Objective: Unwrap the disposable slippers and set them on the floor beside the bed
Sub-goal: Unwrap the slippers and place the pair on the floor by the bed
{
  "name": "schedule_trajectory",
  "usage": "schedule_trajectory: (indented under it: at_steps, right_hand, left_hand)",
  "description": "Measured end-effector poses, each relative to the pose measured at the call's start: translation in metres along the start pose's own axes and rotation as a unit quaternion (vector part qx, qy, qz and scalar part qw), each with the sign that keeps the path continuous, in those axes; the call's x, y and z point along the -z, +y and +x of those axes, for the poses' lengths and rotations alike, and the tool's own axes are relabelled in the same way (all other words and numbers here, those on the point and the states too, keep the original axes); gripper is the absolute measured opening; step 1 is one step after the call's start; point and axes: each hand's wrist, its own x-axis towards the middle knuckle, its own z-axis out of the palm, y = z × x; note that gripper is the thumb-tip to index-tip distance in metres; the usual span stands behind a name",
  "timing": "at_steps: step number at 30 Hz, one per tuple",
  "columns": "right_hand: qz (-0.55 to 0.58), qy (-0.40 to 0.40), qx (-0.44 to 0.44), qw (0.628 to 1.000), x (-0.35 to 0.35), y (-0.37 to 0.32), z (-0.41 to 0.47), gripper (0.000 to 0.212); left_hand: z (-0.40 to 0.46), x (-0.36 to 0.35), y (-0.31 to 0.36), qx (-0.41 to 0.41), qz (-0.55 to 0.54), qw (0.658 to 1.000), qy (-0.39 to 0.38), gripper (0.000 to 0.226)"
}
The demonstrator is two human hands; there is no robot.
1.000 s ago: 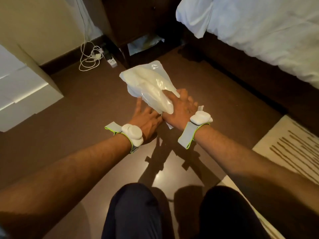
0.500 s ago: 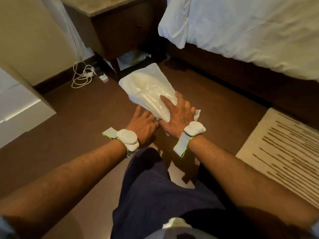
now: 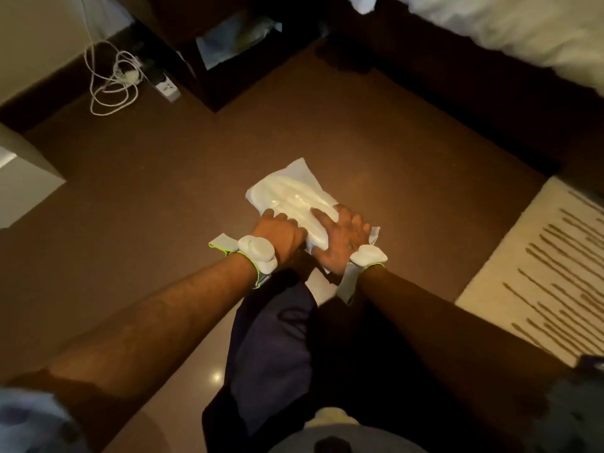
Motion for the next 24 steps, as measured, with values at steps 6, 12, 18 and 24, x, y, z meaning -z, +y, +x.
schedule_trajectory:
  at_steps: [6,12,18,24]
  right_hand:
    - [-0.030,-0.056,0.034,0.997,-0.057,0.001,0.028,0.084]
    - [0.001,-0.107,0.034,0.994,-0.085,0.010,0.035,0.086]
    - [-0.003,-0.124,0.010,0.992,-0.083,0.020,0.044,0.090]
    - [0.016,-0.074,0.036,0.997,-0.065,0.038,0.062,0.091]
  left_hand:
    - [0.037,-0.014,-0.048,0.006,0.031,0.999,-0.021,0.033]
    - [0.065,-0.018,-0.065,0.007,0.035,0.999,0.003,0.026]
    - [0.087,-0.022,-0.060,-0.007,0.027,1.000,-0.002,0.028]
    - [0.101,-0.023,-0.057,0.019,0.013,0.999,-0.029,0.042]
